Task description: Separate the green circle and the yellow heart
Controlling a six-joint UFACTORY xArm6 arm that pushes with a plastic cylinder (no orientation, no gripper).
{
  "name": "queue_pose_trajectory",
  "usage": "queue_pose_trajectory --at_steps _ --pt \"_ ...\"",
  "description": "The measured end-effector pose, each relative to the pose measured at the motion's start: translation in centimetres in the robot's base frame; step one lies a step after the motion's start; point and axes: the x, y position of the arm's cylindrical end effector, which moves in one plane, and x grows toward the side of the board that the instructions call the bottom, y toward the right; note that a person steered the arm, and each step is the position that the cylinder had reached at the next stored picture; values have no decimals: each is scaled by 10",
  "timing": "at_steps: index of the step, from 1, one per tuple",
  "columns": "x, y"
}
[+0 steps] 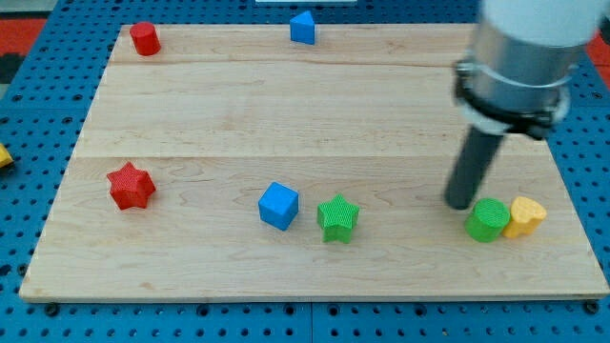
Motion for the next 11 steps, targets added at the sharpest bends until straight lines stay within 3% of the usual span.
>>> queue_pose_trajectory --at_steps 1,3,5,6,8,9,10,11 --pt "-6 84" --pt "61 101" --pt "62 101" --pt "68 -3" --pt "75 -148" --pt "50 -151" --pt "52 -170" --pt "70 -229"
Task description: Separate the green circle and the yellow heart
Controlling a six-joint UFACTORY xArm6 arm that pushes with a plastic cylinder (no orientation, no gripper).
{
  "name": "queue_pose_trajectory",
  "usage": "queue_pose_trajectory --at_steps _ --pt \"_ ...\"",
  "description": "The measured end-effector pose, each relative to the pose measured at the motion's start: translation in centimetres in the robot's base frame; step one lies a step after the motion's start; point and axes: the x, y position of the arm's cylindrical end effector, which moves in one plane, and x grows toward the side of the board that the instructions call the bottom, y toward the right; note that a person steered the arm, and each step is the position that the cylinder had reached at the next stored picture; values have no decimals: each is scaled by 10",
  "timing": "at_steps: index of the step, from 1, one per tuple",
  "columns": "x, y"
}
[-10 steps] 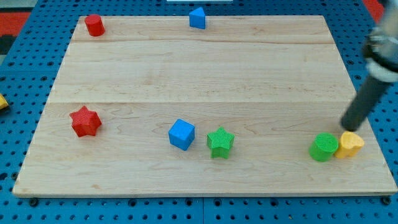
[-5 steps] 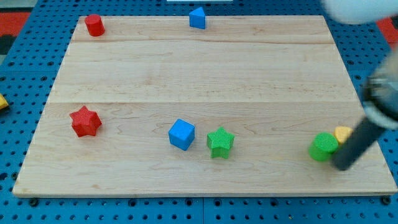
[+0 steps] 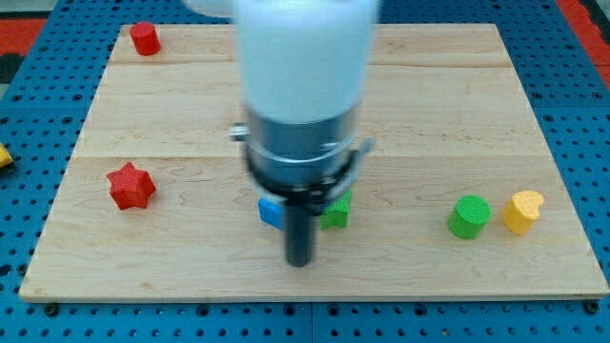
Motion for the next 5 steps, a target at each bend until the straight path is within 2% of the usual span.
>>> queue_pose_trajectory --at_steps 2,3,4,5 --pt "-68 -197" --pt "-86 -249" --pt "-105 -245" --pt "-109 -204"
